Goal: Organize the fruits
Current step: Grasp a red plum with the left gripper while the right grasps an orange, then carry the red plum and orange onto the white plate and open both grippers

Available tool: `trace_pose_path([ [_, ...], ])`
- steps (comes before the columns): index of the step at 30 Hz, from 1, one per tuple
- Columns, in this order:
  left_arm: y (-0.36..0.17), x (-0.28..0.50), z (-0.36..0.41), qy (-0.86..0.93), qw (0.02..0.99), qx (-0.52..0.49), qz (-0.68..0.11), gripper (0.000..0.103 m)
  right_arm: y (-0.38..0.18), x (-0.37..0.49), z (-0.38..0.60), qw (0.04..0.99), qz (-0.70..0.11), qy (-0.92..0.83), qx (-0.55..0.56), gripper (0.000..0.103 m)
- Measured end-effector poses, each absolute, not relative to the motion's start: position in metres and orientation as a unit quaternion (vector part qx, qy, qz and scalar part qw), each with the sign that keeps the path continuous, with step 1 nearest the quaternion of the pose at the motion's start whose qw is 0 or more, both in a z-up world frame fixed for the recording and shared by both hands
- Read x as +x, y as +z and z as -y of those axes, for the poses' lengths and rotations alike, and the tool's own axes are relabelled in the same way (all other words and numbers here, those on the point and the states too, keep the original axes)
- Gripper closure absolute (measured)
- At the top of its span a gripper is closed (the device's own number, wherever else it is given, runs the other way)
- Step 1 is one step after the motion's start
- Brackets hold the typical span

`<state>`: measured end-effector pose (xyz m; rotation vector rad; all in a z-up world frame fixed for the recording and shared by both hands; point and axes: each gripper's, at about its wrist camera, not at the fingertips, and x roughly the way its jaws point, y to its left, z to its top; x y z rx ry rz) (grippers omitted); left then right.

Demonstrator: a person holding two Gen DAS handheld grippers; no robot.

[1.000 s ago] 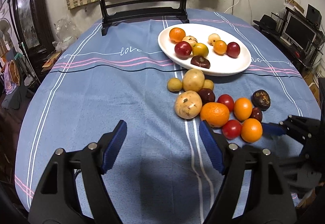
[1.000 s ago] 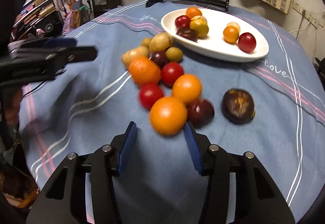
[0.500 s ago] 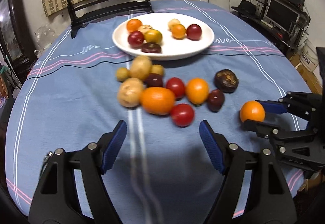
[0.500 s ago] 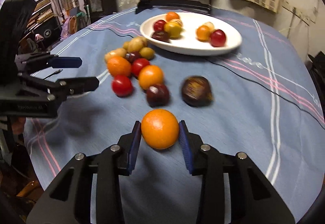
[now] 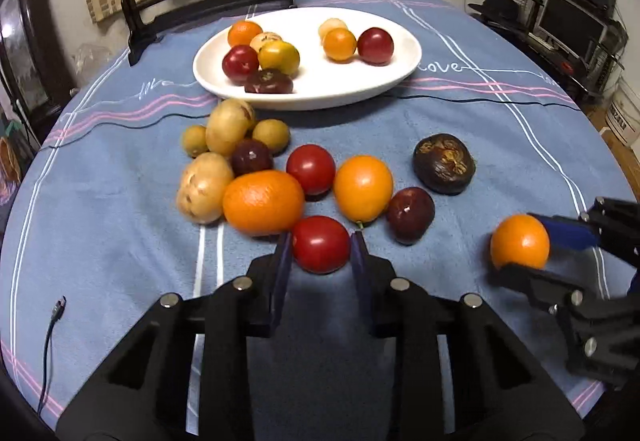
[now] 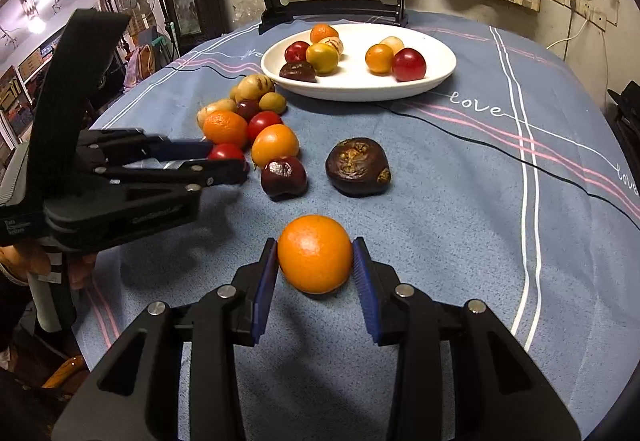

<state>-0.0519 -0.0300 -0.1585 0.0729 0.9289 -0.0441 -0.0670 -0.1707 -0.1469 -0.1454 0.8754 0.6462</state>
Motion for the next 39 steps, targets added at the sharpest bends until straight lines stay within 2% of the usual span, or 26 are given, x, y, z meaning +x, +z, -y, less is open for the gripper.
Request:
trace_pose_path([
  [15,-0.107,-0.096,0.005,-0.037,0.924,0.041,-0.379,0.073,-0.122,-0.082,0.16,0.861,-0.392,0.317,-0.072,0.065],
  [25,-0.135,-0.095,0.005,-0.035,0.91,0.04,-0.412,0.073,-0.136,-0.087,0.136,0.848,-0.411,0.322,-0.096,0.065],
  [39,-0.08,-0.054,0.006,-0.024,0.933,0.066,-0.354,0.072,-0.064,-0.055,0.129,0.878,-0.34,0.326,-0.088,0.065],
])
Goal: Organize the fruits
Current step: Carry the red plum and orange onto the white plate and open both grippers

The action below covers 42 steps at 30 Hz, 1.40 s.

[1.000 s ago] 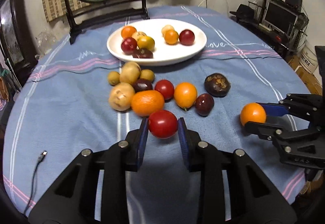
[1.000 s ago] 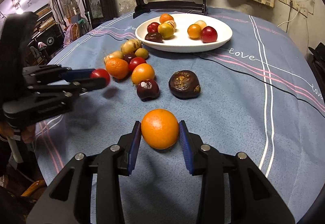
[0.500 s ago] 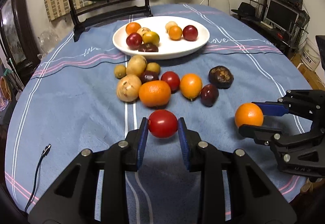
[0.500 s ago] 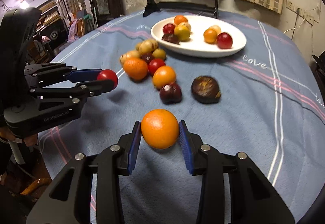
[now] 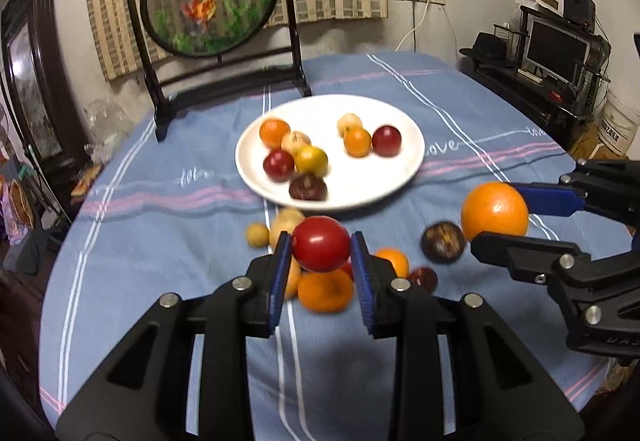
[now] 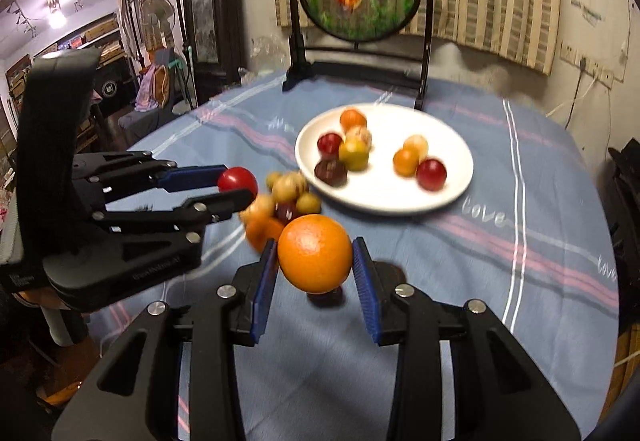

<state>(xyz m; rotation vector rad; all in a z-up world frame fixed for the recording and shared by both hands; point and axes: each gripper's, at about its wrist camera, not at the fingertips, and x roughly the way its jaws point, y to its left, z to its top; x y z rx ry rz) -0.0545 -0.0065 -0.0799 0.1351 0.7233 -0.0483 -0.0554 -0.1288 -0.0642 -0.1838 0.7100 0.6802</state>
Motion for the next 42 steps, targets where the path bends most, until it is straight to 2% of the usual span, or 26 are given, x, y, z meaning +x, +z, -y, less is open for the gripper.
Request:
trace_pose_path([
  [9,-0.065,-0.015,0.005,-0.023,0.937,0.096,-0.336,0.072,-0.043,-0.014,0.124,0.885,-0.323,0.323,-0.088,0.065],
  [31,-0.087,0.082,-0.01,-0.002,0.927,0.113,-0.358,0.072,-0.057,0.071,0.108,0.887,-0.332,0.308,-0.091,0.065],
  [42,-0.093,0.105,-0.011,0.002,0.924,0.118,-0.364,0.072,-0.062,0.097,0.11,0.888,-0.334,0.302,-0.091,0.065],
])
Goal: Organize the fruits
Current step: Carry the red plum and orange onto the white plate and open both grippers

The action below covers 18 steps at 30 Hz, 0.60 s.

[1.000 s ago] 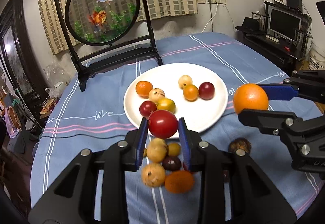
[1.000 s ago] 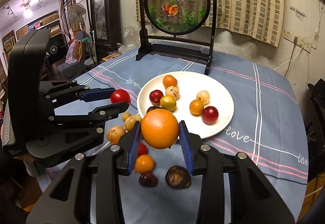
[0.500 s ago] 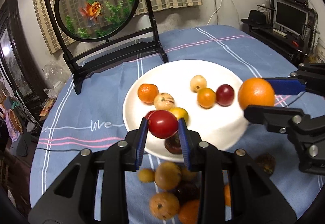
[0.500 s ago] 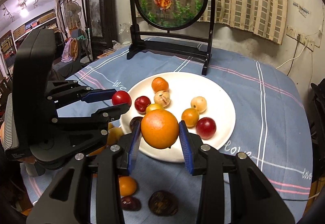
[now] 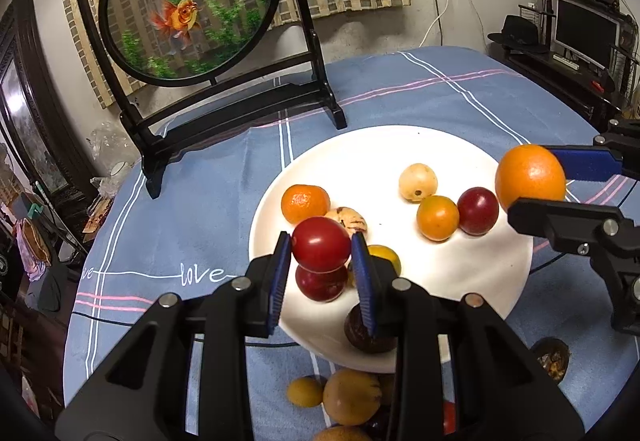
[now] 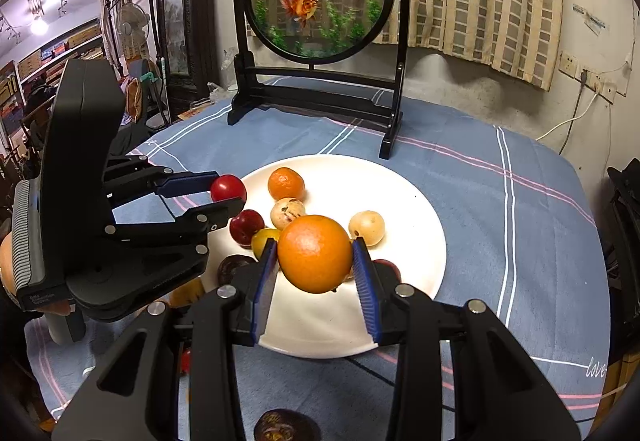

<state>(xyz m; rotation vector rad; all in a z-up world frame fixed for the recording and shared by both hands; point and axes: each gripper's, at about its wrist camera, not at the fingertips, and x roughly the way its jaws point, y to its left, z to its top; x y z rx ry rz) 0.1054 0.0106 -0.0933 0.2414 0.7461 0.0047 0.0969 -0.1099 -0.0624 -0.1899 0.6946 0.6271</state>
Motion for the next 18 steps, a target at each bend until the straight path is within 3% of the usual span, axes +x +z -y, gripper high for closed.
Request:
trace_pose_path([
  [18,-0.093,0.144,-0.017,-0.009,0.918,0.08,-0.388,0.072,-0.068,0.13,0.104,0.886,-0.346,0.297,-0.086,0.065],
])
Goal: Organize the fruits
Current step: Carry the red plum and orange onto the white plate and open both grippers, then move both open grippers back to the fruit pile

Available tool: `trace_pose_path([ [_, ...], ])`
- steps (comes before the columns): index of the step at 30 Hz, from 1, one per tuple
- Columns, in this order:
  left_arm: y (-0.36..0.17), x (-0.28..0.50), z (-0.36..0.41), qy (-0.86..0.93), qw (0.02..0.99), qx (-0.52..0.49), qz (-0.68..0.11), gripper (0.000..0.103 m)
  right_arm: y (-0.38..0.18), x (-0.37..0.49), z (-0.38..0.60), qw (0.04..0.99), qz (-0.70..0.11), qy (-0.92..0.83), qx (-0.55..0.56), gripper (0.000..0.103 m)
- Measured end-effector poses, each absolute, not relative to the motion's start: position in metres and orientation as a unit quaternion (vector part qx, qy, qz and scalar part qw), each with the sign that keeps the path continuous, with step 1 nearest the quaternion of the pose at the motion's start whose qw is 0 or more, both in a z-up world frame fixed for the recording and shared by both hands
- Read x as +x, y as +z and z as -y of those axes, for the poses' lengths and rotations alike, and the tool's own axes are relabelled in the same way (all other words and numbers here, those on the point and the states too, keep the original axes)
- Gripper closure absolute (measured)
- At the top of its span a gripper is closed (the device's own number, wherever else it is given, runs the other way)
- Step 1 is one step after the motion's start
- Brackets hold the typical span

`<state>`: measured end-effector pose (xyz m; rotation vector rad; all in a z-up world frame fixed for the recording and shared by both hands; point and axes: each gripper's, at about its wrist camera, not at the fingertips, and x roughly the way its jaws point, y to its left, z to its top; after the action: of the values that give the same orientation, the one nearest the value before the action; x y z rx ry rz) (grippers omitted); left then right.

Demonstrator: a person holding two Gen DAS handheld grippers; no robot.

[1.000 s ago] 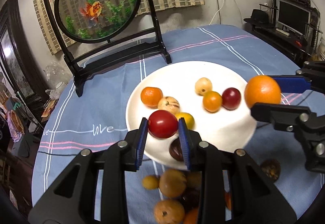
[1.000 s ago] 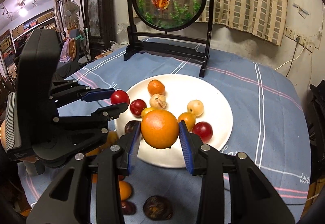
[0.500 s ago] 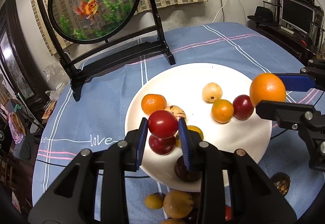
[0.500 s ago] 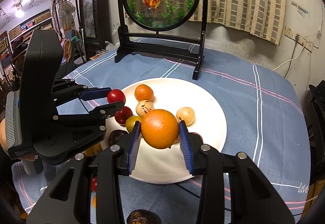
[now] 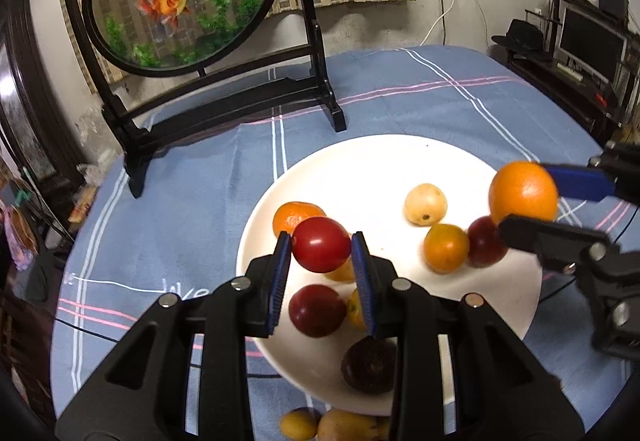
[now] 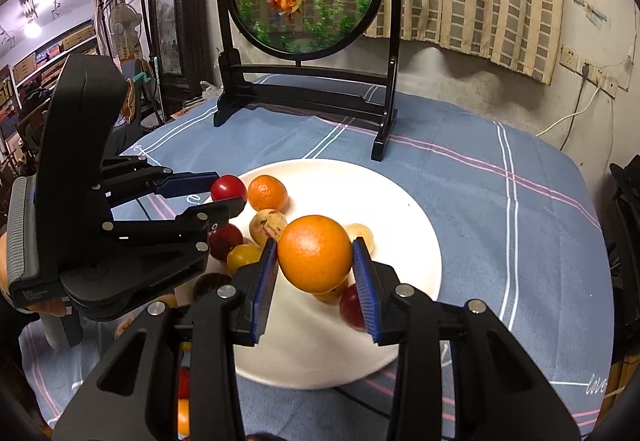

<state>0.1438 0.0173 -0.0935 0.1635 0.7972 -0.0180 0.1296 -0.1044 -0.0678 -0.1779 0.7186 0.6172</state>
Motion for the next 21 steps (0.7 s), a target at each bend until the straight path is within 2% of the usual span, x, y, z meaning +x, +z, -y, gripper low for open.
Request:
trace_pose_path([
  [13,-0.122,0.152,0.01,-0.051,0.905,0.131,-0.402,0.07,-0.081,0.157,0.087,0.877,-0.366,0.301,-0.078,0.065],
  [15,-0.122,0.152,0.01,-0.051,0.906,0.135,-0.397,0.06,-0.082,0.164,0.087,0.872,-0.378,0.302,-0.067,0.064],
  [16,-0.121,0.152,0.01,-0.05,0.908,0.135,-0.393,0.05,-0.082,0.169,0.087,0.87,-0.387,0.299,-0.058,0.061],
  [17,-0.12,0.152,0.01,-0.049,0.91,0.136,-0.388,0.047,-0.081,0.17,0.088,0.873,-0.384,0.295,-0.053,0.06],
  [19,-0.116,0.151,0.007,-0.048,0.914,0.132,-0.381,0.046,-0.076,0.17,0.091,0.879,-0.373,0.294,-0.044,0.037],
  [21,-0.112,0.149,0.003,-0.041,0.915,0.127,-0.38,0.046,-0.072,0.167,0.096,0.885,-0.363,0.288,-0.037,0.037],
])
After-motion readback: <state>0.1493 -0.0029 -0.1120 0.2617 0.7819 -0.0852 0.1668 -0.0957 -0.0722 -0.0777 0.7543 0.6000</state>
